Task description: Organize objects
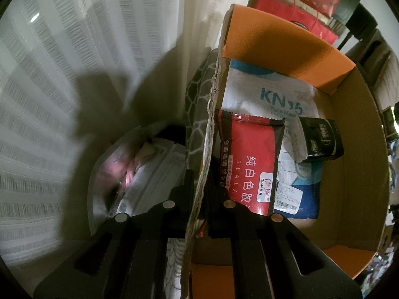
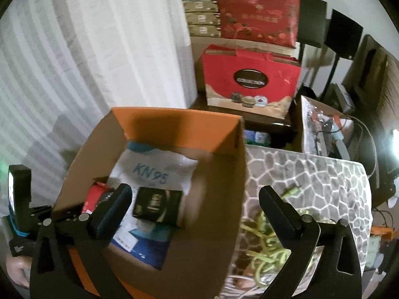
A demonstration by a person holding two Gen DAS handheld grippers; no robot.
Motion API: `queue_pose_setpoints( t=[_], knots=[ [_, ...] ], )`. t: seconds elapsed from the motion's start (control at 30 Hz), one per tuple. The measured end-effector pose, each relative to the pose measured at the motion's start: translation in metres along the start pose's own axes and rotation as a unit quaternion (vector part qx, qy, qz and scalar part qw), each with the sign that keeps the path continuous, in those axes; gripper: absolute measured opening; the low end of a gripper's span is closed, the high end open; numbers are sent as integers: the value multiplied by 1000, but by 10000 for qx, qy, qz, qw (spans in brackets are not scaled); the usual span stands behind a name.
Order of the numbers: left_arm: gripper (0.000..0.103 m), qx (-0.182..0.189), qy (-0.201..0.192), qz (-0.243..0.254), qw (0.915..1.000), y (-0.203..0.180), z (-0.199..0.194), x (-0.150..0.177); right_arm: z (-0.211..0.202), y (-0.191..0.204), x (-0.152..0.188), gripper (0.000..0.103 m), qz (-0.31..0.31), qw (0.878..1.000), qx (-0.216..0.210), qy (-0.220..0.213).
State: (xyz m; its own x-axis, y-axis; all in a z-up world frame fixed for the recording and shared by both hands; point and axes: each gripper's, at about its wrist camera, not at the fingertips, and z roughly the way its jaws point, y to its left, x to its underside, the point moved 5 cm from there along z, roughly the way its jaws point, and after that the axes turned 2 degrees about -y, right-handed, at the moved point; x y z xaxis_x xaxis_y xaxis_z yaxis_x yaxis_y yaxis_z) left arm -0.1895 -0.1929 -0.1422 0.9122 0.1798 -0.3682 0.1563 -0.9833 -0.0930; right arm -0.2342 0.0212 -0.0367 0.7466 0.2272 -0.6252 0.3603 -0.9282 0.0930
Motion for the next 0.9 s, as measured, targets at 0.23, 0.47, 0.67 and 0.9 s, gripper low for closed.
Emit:
queue_pose_setpoints(
  t=[0.23,0.47,0.67,0.9],
  knots=[
    [8,1,1,-2,10000,0,0,0,-4,-28,2,102,152,9997,173,-20],
    [8,-2,3,3,10000,-1,0,0,-8,-47,6,102,184,9993,311,-46],
    [8,-2,3,0,10000,-1,0,-1,-9,-65,10,102,237,9990,367,-18],
    [8,-11,2,-1,10000,-1,0,0,-6,-90,19,102,355,9985,408,88]
  ],
)
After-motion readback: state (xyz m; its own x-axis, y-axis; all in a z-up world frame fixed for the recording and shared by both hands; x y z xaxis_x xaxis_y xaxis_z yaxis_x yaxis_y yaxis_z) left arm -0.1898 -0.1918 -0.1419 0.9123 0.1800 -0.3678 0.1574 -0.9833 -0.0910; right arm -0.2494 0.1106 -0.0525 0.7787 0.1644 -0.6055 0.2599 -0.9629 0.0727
